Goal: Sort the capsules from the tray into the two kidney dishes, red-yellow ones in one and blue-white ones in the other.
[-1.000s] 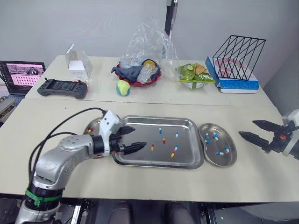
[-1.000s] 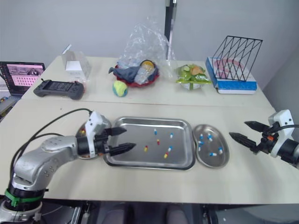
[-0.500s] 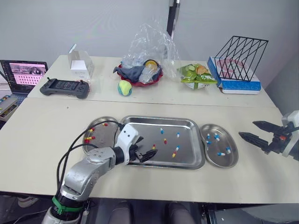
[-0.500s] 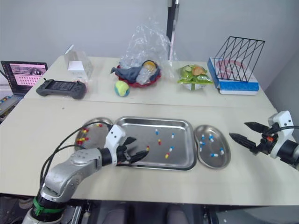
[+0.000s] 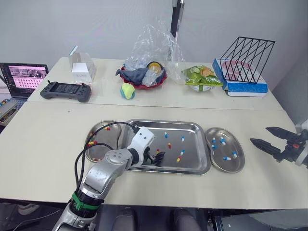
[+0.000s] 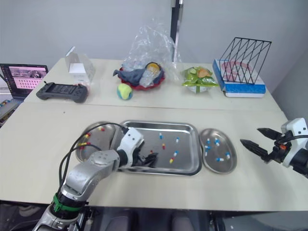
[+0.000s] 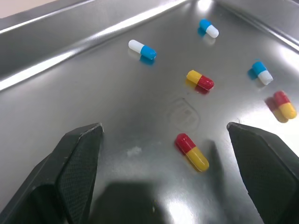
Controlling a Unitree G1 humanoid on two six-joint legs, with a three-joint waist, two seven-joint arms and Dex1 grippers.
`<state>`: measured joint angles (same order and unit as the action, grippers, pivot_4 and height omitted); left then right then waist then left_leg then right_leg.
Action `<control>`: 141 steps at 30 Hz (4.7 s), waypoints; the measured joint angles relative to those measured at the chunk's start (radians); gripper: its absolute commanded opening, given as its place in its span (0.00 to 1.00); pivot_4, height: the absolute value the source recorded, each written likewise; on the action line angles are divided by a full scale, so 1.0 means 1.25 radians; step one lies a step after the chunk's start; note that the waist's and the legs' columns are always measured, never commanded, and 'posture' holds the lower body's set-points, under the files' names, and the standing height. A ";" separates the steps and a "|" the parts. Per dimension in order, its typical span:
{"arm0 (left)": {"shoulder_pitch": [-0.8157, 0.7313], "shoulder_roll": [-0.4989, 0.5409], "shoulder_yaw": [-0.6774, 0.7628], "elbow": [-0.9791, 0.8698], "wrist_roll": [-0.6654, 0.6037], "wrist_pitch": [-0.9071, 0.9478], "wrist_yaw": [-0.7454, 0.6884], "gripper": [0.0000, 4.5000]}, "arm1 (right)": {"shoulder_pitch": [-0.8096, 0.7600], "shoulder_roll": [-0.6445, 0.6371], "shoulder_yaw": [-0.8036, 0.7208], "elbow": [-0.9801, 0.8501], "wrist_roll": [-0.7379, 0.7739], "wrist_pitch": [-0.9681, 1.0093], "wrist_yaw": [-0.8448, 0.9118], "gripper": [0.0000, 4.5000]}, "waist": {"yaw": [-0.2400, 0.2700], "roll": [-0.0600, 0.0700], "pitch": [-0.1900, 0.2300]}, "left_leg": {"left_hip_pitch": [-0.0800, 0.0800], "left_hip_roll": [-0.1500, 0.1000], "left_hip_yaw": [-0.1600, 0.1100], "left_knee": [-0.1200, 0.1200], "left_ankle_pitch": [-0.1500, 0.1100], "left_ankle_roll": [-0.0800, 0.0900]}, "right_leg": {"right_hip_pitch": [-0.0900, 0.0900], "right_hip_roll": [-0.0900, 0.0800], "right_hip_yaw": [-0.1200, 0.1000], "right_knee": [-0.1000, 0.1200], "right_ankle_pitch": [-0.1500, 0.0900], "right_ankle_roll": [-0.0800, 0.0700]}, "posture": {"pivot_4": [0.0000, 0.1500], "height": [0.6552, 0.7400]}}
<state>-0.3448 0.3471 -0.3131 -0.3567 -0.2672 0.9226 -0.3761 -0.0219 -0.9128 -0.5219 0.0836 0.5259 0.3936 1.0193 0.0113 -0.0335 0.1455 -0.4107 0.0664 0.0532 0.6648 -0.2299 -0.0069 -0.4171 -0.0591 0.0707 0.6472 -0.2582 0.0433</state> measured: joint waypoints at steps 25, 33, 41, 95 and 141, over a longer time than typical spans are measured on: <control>-0.007 0.084 0.156 -0.059 -0.065 -0.045 -0.130 0.01 | -0.011 0.006 0.004 -0.001 -0.004 -0.015 -0.009 1.00 | 0.000 0.000 0.000 | 0.002 0.000 0.000 0.000 0.000 0.000 | 0.003 0.000 0.000 -0.001 0.000 0.000 | 1.00 0.92; -0.036 0.250 0.366 0.063 -0.107 -0.058 -0.180 0.01 | -0.048 0.006 0.036 0.017 -0.009 -0.015 0.005 1.00 | -0.011 0.000 0.000 | 0.004 0.001 0.000 -0.001 0.000 0.000 | 0.004 0.000 -0.001 -0.001 0.000 0.000 | 1.00 0.92; 0.022 0.270 0.353 0.109 -0.088 -0.064 -0.185 0.01 | -0.084 0.005 0.060 0.036 -0.012 -0.015 0.019 1.00 | -0.003 0.000 0.000 | 0.003 0.000 0.000 -0.001 0.000 0.000 | 0.005 0.000 -0.001 -0.003 0.000 0.001 | 1.00 0.92; 0.165 0.405 0.685 0.527 -0.151 -0.561 -0.490 0.99 | -0.225 0.000 0.109 0.250 -0.082 -0.116 0.041 1.00 | -0.018 0.000 0.000 | 0.003 0.001 0.002 -0.003 0.000 0.000 | 0.003 0.000 -0.001 -0.003 0.000 0.000 | 1.00 0.92; -0.037 0.341 0.368 0.150 -0.226 -0.311 -0.518 0.99 | -0.125 0.023 0.110 0.038 -0.025 -0.013 0.030 1.00 | -0.002 0.000 0.000 | 0.002 0.001 0.002 -0.001 0.000 0.000 | 0.003 0.000 0.000 -0.002 0.000 0.001 | 1.00 0.92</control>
<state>-0.3909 0.7734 0.1474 -0.1689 -0.5494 0.5336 -1.0242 -0.1777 -0.8843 -0.3847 0.1305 0.4940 0.3777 1.0567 0.0090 -0.0333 0.1459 -0.4087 0.0676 0.0555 0.6638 -0.2301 -0.0068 -0.4132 -0.0595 0.0702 0.6452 -0.2585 0.0442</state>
